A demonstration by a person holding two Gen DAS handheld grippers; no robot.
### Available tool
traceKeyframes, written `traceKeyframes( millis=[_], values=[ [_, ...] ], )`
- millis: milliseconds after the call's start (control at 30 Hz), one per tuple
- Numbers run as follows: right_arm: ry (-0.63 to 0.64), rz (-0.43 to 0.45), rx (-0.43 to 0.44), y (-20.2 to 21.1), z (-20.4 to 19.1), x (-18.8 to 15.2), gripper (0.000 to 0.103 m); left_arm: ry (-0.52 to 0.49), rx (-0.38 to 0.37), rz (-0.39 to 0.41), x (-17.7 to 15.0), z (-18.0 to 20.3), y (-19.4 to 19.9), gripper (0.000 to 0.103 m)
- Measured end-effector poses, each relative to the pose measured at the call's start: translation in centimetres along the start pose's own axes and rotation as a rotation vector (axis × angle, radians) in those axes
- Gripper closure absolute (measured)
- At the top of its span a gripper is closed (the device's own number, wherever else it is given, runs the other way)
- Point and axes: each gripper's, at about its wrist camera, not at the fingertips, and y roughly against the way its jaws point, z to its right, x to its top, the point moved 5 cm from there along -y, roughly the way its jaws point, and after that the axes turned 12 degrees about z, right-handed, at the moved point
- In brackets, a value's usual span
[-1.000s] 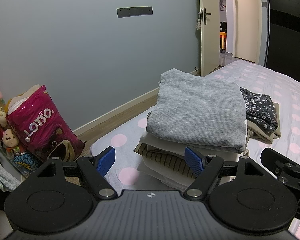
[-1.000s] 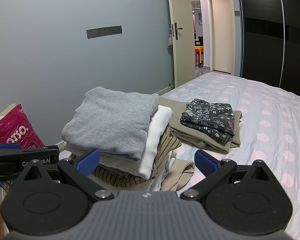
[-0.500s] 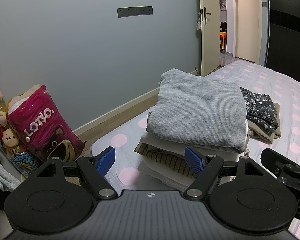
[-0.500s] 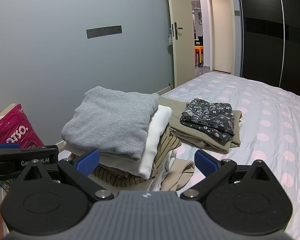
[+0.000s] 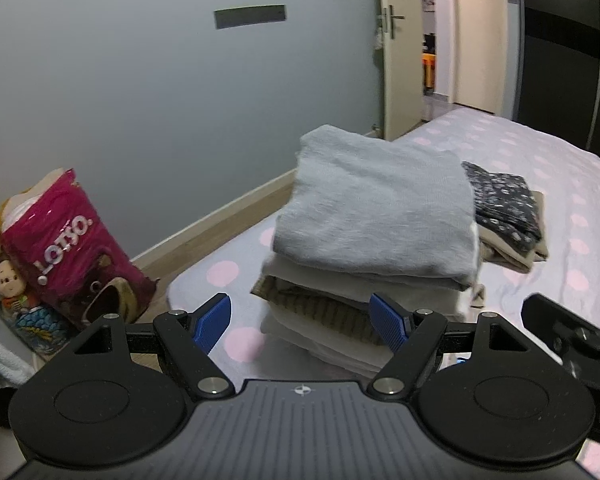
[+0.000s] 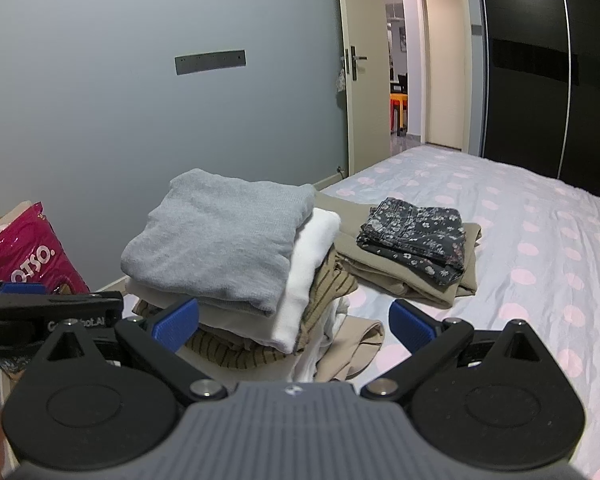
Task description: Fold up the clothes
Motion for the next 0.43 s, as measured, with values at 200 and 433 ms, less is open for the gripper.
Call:
traceKeyframes(
  millis=[200,433],
  values=[
    [-0.024,-0.009,-0.01,1.7,2.1,-0.4,0.001,0.037,0.023,0.02,0.3,0.0,1.3,0.027],
    [-0.016,0.029,-0.003,4.1,3.2,-0.5,0.001,0.042,-0.034,0.019,0.1,1.2,2.0,0.014]
  ],
)
